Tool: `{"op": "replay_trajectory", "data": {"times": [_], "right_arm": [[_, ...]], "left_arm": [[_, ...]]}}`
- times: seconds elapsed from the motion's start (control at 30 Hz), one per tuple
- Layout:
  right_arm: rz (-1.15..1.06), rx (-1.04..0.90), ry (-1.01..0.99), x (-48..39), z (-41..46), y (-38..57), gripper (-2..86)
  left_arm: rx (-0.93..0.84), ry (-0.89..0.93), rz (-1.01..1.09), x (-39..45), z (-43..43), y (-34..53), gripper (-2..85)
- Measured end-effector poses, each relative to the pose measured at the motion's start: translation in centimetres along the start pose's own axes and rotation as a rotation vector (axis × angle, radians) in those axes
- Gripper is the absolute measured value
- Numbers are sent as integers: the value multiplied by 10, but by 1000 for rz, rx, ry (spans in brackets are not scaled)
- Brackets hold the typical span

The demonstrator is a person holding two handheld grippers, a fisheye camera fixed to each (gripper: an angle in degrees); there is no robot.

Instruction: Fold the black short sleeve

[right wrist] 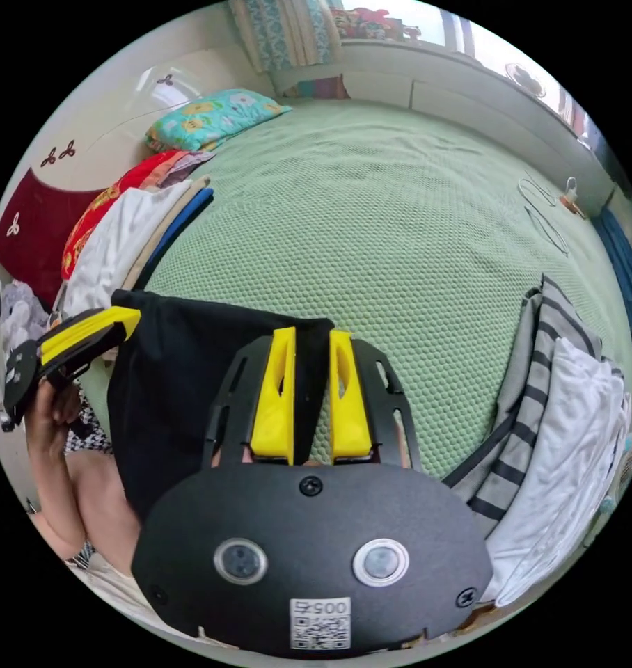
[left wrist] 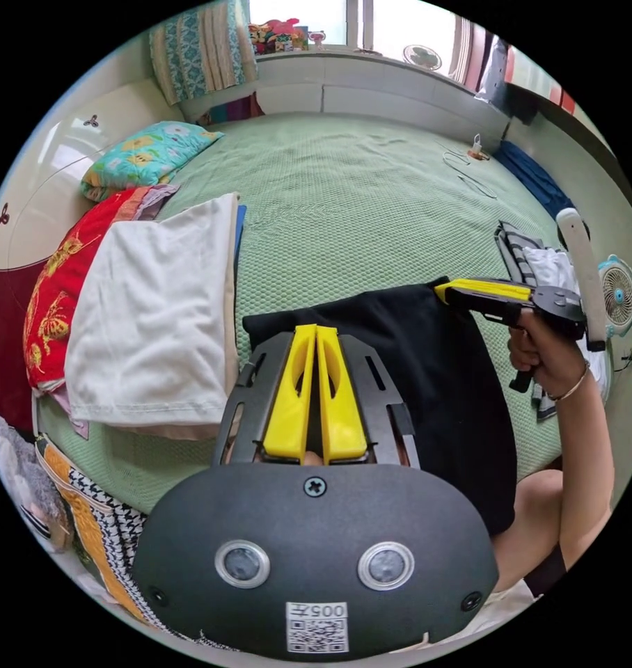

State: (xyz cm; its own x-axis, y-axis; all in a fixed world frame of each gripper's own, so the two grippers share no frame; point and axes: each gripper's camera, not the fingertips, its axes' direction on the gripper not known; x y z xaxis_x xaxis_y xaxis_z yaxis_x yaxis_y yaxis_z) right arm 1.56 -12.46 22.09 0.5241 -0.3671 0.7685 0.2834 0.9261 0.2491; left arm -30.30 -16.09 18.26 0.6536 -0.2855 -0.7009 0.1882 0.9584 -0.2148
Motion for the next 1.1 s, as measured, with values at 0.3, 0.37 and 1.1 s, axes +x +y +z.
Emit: {"op": "replay_trajectory", "data": {"times": [0.3,0.37,1.1], "right_arm": [[-52,216,291,-9,-51,-31,-10],[-14,293,404,-5,-56,-36,-9],[139,-214,147,69,-33,-73,107]], "left_arm": [[60,-2,-37,7,13,-12,-7],[68,9,-30,10,16,-16,-7],[-80,148,-2,14,85,-61,22]]}}
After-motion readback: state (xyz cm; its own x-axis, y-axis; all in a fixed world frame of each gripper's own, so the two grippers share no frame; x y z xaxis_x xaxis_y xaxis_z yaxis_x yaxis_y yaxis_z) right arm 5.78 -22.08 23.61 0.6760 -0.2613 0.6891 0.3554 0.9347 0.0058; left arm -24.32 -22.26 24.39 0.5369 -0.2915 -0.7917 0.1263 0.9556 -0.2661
